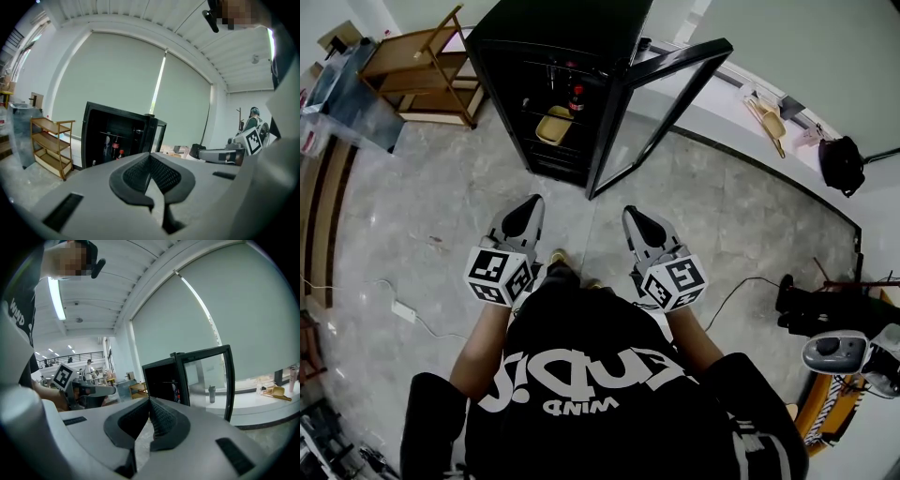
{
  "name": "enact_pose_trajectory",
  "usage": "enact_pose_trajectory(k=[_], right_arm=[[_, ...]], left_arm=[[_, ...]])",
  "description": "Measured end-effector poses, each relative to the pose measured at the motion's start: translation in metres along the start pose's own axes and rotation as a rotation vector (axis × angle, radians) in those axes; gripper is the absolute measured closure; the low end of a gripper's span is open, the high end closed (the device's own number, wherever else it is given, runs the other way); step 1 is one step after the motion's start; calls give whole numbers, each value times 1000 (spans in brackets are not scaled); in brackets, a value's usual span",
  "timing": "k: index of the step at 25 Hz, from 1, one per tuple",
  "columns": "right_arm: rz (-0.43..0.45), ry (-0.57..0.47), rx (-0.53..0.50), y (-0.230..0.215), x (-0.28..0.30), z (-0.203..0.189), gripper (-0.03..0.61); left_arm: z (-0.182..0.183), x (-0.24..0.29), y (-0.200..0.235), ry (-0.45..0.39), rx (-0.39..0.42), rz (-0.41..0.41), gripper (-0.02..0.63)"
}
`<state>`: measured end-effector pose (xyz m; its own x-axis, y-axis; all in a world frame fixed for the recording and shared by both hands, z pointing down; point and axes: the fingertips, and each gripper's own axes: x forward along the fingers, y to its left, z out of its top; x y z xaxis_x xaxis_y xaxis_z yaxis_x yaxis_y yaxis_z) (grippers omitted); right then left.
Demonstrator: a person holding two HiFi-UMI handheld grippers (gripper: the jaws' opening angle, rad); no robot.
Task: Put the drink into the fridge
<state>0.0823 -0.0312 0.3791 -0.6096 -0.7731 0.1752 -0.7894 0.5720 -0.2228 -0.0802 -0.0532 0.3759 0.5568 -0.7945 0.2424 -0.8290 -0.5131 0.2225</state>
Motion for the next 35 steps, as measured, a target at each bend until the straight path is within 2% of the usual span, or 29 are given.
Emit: enact_pose_trajectory(k=[9, 15, 24, 35], right_arm=[[12, -21, -36, 10, -8, 18, 561], [0, -28, -82, 10, -7, 17, 561], [-61, -35, -52, -8, -7, 1, 561], [-85, -45, -54, -16, -11, 0, 563]], left_arm=[[25, -30, -12, -45, 80, 16, 606], [21, -35, -11, -83, 134, 30, 606], [-2, -24, -3, -93, 116, 57, 606], [-4, -20, -3, -95, 120, 65, 606]])
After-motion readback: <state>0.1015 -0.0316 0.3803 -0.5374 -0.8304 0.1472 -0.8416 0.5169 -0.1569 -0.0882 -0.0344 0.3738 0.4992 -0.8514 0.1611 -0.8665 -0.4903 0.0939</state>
